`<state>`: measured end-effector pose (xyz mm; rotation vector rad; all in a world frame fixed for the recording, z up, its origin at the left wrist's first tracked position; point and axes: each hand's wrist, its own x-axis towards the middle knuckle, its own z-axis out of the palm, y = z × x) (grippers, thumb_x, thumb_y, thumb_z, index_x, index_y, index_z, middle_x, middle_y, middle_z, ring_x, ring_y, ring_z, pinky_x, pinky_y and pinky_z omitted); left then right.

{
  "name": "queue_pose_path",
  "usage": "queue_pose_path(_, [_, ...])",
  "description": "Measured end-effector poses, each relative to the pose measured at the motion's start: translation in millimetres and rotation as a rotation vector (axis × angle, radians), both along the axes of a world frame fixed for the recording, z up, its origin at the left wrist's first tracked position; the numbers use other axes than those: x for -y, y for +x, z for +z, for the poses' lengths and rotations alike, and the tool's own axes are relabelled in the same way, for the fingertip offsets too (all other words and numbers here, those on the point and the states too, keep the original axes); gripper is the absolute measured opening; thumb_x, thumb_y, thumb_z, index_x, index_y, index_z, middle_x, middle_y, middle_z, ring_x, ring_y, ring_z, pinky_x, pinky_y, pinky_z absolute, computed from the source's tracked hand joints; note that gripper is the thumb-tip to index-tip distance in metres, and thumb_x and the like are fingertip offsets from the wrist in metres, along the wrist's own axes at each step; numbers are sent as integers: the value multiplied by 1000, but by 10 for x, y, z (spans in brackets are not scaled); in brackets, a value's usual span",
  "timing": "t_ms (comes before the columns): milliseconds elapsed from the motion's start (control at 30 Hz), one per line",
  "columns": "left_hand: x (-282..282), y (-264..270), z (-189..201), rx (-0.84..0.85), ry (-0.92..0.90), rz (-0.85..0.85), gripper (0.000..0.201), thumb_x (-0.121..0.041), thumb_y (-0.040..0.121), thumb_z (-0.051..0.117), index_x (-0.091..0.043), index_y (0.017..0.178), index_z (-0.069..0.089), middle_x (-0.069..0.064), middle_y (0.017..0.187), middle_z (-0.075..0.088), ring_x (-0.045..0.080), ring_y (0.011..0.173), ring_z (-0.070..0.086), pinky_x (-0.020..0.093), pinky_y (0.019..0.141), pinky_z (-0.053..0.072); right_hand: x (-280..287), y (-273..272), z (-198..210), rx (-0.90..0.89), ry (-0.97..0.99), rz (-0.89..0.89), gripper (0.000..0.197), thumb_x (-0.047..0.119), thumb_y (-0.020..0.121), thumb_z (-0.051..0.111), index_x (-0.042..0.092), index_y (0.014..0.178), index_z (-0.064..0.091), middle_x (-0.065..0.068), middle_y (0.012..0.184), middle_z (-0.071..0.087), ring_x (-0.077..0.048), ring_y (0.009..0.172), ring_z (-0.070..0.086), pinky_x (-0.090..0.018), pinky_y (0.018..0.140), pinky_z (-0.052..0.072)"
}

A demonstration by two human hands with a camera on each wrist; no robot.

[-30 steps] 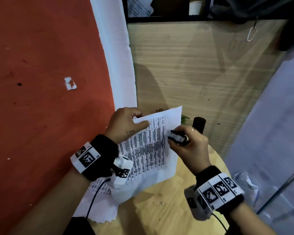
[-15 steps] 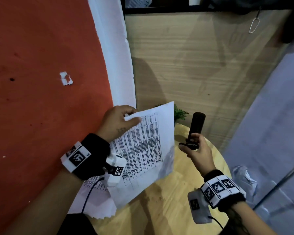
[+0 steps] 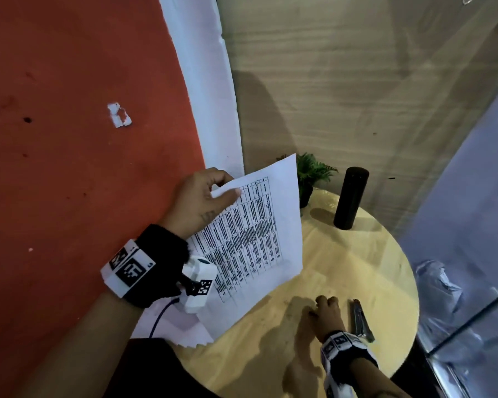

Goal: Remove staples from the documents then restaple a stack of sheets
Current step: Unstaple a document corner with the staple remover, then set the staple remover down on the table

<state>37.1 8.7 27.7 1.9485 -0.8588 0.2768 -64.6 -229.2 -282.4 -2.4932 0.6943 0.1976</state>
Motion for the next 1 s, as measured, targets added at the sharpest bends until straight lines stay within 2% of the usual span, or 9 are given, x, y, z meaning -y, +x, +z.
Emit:
queue_pose_path(167, [42,-12,-3,5,8,-12,17,-17,81,65,-2,73,65,-7,65,52,-6,57,47,10,54,32,120,42,288,67,89,-109,57,13,88,57,4,138,32,-23,137,31,-39,119,45,-35,95,38])
queue_pose_path(267, [60,16,-36,7,-2,14,12,-18,81,67,-14,71,62,-9,63,51,-5,55,46,11,53,31,181,139,1052,619,209,-293,46,1,85,61,-3,128,46,-22,130,41,-33,108,54,-31,87,41])
queue_pose_path(367, [122,17,-64,23,-17,56,11,-27,79,65,-21,70,61,-9,63,54,-3,56,47,14,53,32,-66,136,2043,1119,306,-290,20,0,86,58,5,105,59,-12,104,53,3,77,55,-9,65,40])
queue_pose_path(400, [151,10,-66,25,-22,59,12,-28,79,64,-19,70,62,-8,65,55,-3,56,48,15,54,33,-208,120,2293,1196,348,-211,13,5,86,59,13,97,61,-9,96,56,4,71,54,-8,61,41])
queue_pose_path(467, [218,-14,-76,35,-22,58,19,-29,78,65,-10,72,65,-2,68,59,-1,57,47,22,57,37,-517,86,2651,1152,469,-17,10,18,84,60,27,83,57,1,81,59,-9,65,58,-17,56,44])
queue_pose_path(533, [270,-47,-82,55,-9,42,24,-30,78,66,-7,76,68,5,72,62,4,58,48,27,58,37,-747,87,2829,992,612,92,11,20,86,64,26,78,59,7,72,59,-13,57,59,-20,48,41])
queue_pose_path(633, [287,-82,-55,127,33,22,26,-38,77,62,-14,77,70,-6,73,61,-1,62,51,25,59,37,-855,135,2939,882,736,81,14,18,89,61,17,75,61,2,64,59,-8,50,56,-17,40,38])
queue_pose_path(800, [270,-119,28,242,124,21,26,-39,78,60,-16,81,72,-16,71,56,12,67,56,30,60,42,-748,132,3033,773,1032,-3,17,4,88,58,10,72,60,-2,58,55,-2,44,50,-12,38,31])
queue_pose_path(1000, [285,-178,96,270,106,-8,36,-45,79,53,-16,86,73,-7,76,61,18,70,60,30,59,43,-753,138,3091,881,932,25,18,0,85,60,8,69,58,-4,57,51,-5,43,46,-15,40,31])
